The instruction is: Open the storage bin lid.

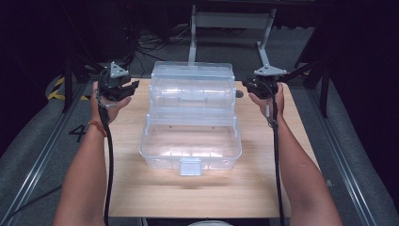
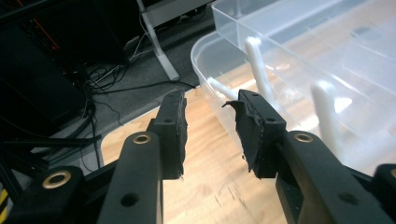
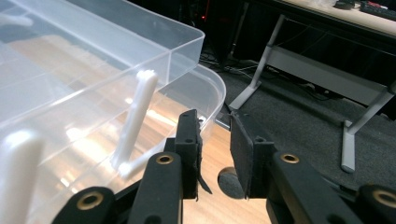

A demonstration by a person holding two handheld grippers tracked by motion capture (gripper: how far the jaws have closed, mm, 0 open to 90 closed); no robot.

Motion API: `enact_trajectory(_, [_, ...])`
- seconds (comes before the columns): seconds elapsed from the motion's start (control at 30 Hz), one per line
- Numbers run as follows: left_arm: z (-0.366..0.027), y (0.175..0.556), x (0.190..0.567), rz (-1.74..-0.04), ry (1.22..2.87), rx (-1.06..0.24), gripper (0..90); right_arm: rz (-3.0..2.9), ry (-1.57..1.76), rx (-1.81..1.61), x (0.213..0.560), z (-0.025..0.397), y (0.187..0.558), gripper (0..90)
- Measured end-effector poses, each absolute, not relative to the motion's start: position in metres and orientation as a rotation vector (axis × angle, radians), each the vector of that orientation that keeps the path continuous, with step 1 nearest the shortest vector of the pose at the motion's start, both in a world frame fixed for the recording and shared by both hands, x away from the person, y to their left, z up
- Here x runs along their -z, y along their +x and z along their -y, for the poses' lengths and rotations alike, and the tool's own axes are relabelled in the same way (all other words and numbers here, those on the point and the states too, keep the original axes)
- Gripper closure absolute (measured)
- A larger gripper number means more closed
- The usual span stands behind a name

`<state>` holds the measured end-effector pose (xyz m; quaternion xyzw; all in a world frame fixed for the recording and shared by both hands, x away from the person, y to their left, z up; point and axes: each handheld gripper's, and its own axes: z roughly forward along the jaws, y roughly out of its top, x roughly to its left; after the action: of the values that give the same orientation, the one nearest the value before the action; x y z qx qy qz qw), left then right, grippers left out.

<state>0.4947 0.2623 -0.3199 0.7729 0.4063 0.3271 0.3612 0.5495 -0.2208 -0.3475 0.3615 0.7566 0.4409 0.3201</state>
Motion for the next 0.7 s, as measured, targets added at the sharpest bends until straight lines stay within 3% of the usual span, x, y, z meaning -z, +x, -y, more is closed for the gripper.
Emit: enact_trajectory(0.7, [-0.281,0.419,0.342,-0.968,2.091,-0.87,61.2,-2.066,0.839,-1.14,0.356,0.246,0.495,65.8])
